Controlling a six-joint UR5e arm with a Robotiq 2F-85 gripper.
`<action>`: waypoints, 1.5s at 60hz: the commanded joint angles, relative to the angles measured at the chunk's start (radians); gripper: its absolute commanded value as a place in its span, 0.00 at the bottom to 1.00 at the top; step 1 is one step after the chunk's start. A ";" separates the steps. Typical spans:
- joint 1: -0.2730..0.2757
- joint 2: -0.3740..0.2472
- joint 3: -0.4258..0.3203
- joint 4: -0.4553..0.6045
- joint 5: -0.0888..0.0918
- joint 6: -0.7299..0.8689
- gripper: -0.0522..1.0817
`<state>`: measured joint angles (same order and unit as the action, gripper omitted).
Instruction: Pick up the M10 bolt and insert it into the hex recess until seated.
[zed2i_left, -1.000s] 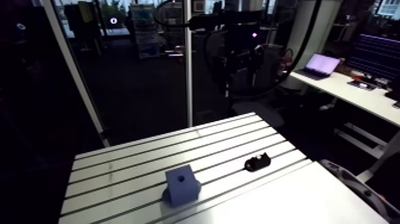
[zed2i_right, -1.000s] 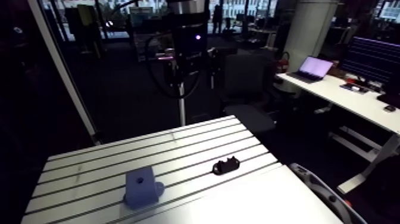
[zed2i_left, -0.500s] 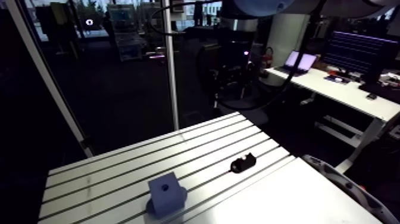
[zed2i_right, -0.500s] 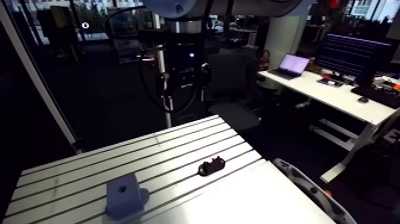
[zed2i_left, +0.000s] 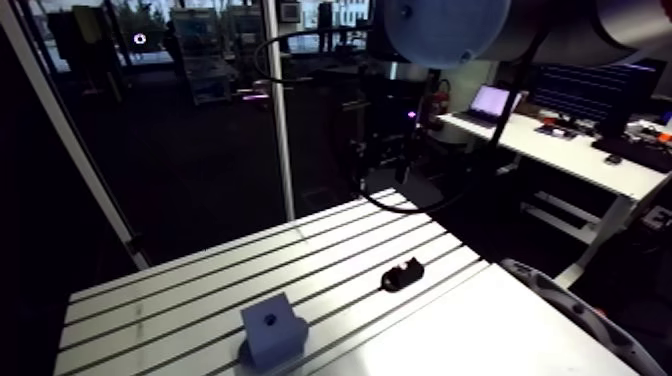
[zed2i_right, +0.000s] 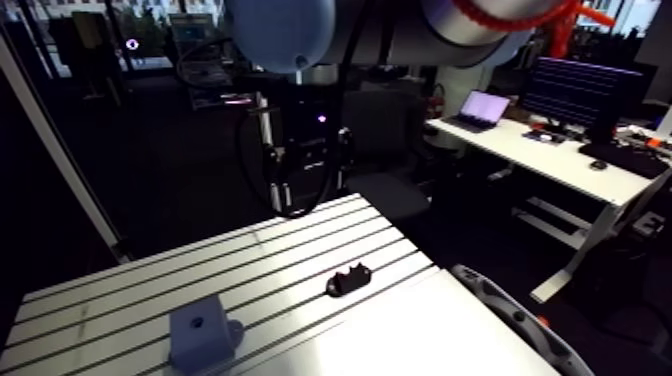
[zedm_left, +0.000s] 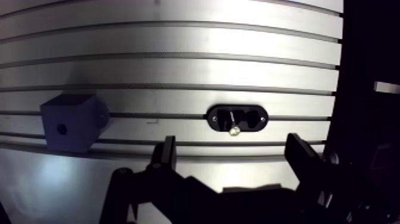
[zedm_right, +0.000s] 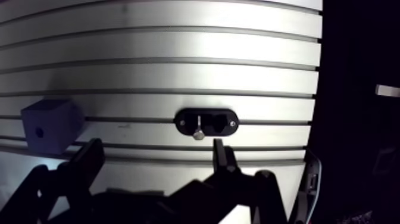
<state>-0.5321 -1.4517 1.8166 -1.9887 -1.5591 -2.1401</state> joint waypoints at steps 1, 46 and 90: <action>-0.015 0.000 0.057 -0.083 0.000 -0.018 0.05; -0.129 0.017 0.190 -0.247 0.090 -0.137 0.09; -0.137 0.032 0.301 -0.380 0.095 -0.127 0.37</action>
<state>-0.6689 -1.4206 2.0923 -2.3356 -1.4653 -2.2756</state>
